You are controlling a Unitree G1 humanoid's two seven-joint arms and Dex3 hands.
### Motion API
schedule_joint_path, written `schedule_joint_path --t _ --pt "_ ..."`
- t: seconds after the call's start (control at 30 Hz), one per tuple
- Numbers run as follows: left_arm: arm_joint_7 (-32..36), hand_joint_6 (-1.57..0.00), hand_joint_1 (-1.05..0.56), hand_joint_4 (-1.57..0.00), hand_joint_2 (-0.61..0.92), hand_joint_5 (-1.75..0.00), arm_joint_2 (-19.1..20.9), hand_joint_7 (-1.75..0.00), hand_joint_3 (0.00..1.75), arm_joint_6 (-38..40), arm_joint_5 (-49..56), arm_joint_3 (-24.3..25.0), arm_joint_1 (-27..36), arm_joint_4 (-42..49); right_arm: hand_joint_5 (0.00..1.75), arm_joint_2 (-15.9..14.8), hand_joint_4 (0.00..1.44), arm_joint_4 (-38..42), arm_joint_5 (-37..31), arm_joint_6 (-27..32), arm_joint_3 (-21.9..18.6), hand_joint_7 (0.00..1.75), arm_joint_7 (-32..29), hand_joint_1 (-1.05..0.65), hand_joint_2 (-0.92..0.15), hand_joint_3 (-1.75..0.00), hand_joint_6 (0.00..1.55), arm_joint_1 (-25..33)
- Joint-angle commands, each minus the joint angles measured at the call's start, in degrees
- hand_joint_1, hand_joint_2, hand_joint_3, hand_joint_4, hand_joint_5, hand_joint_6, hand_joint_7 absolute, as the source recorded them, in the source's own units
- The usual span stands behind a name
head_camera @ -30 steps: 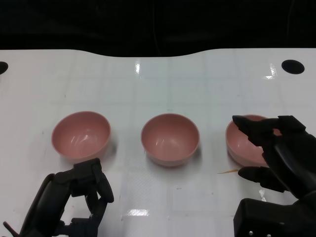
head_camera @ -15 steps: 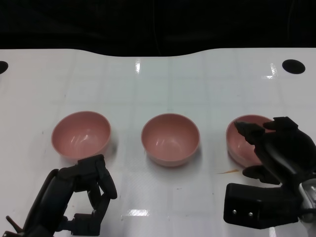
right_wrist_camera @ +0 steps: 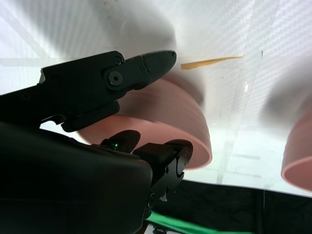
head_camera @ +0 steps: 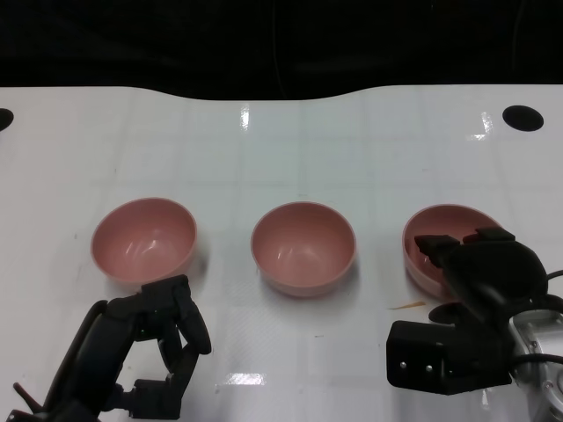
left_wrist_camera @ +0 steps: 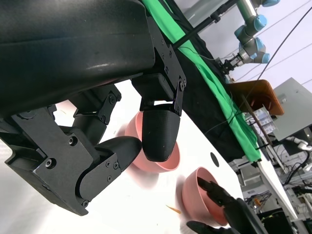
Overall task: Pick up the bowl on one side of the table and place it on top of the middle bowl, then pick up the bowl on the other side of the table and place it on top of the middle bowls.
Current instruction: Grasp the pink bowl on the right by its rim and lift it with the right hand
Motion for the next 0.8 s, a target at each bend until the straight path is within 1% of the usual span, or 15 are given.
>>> schedule_joint_path --t 0.03,0.1,0.13,0.17,0.23,0.27,0.33,0.47,0.5,0.53,0.57,0.6,0.73,0.77,0.8 --pt "0.6 -0.79 -0.12 -0.88 0.33 -1.71 0.2 -1.59 1.46 0.1 0.5 -0.2 -0.7 0.7 0.41 0.1 0.43 4.5 1.7 -0.8 0.3 0.05 -2.5 -0.48 -0.92 -0.04 0.47 -2.9" --pt "0.8 -0.79 -0.12 -0.89 0.33 -1.71 0.1 -1.58 1.46 0.0 0.6 -0.2 -1.1 1.1 0.46 0.2 0.53 7.5 2.5 -2.4 0.9 0.06 -4.9 -0.42 -0.92 -0.04 0.5 -4.3" --pt "0.9 -0.8 -0.12 -0.89 0.33 -1.71 0.1 -1.58 1.47 -0.1 0.5 -0.1 -1.2 1.4 0.81 0.1 0.64 8.9 2.7 -3.3 1.2 0.08 -6.2 -0.35 -0.92 -0.03 0.64 -5.0" --pt "1.0 -0.8 -0.11 -0.89 0.33 -1.71 0.0 -1.58 1.47 -0.1 0.5 -0.1 -1.4 1.6 1.02 0.0 0.63 10.3 2.9 -4.4 1.6 0.07 -7.7 -0.32 -0.92 -0.02 0.7 -5.6" --pt "1.4 -0.81 -0.12 -0.9 0.33 -1.7 -0.1 -1.58 1.47 0.2 1.0 0.1 -1.8 1.9 1.37 -0.1 0.74 13.3 3.7 -6.9 1.7 0.11 -10.6 -0.26 -0.92 -0.04 0.91 -6.9" --pt "1.5 -0.81 -0.12 -0.9 0.32 -1.7 -0.1 -1.57 1.48 0.3 1.2 0.1 -1.9 2.0 1.48 -0.2 0.78 14.4 4.0 -7.8 1.8 0.12 -11.7 -0.24 -0.92 -0.04 0.98 -7.3" --pt "1.2 -0.81 -0.11 -0.9 0.32 -1.69 -0.2 -1.56 1.48 0.2 0.5 0.1 -2.1 2.3 1.66 -0.8 0.84 16.1 5.0 -10.6 1.7 0.14 -13.7 -0.2 -0.91 -0.04 1.11 -8.2" --pt "1.3 -0.81 -0.1 -0.9 0.33 -1.68 -0.9 -1.54 1.46 2.0 0.1 0.2 -2.5 2.2 1.74 -1.6 0.94 19.8 5.8 -14.8 1.7 0.24 -18.3 -0.23 -0.9 -0.03 1.22 -10.2" --pt "1.3 -0.81 -0.1 -0.9 0.33 -1.67 -1.0 -1.54 1.45 2.2 -0.1 0.2 -2.6 2.3 1.74 -1.6 0.95 20.7 5.7 -15.3 1.8 0.63 -19.3 -0.23 -0.91 -0.04 1.08 -10.7" --pt "1.3 -0.81 -0.09 -0.9 0.34 -1.67 -1.1 -1.54 1.45 2.3 -0.3 0.2 -2.7 2.3 1.75 -1.7 0.95 21.4 5.6 -15.6 2.0 1.21 -20.0 -0.23 -0.91 -0.1 0.85 -11.0" --pt "1.2 -0.81 -0.09 -0.9 0.34 -1.67 -1.2 -1.54 1.45 2.3 -0.4 0.2 -2.7 2.4 1.75 -1.7 0.95 22.0 5.6 -15.9 2.1 1.43 -20.5 -0.23 -0.92 -0.12 0.75 -11.3" --pt "1.1 -0.8 -0.09 -0.89 0.34 -1.67 -1.3 -1.54 1.44 2.3 -0.6 0.1 -2.7 2.5 1.75 -1.7 0.94 22.3 5.5 -15.6 2.2 1.55 -20.5 -0.23 -0.92 -0.13 0.7 -11.6" --pt "1.0 -0.78 -0.08 -0.87 0.37 -1.71 -1.4 -1.58 1.41 2.2 -0.7 -0.3 -2.5 2.3 1.75 -1.9 0.89 21.1 6.2 -14.8 1.6 0.96 -20.1 -0.27 -0.92 -0.19 0.84 -11.7" --pt "1.0 -0.78 -0.08 -0.87 0.37 -1.72 -1.5 -1.58 1.41 2.2 -0.6 -0.3 -2.5 2.2 1.75 -2.1 0.9 20.6 6.5 -15.1 1.4 0.91 -20.2 -0.26 -0.92 -0.19 0.88 -11.7" --pt "1.0 -0.79 -0.09 -0.87 0.37 -1.72 -1.5 -1.58 1.41 2.3 -0.6 -0.4 -2.4 2.1 1.75 -2.4 0.91 20.1 6.7 -15.8 1.2 1.06 -20.9 -0.25 -0.92 -0.19 0.84 -11.6"
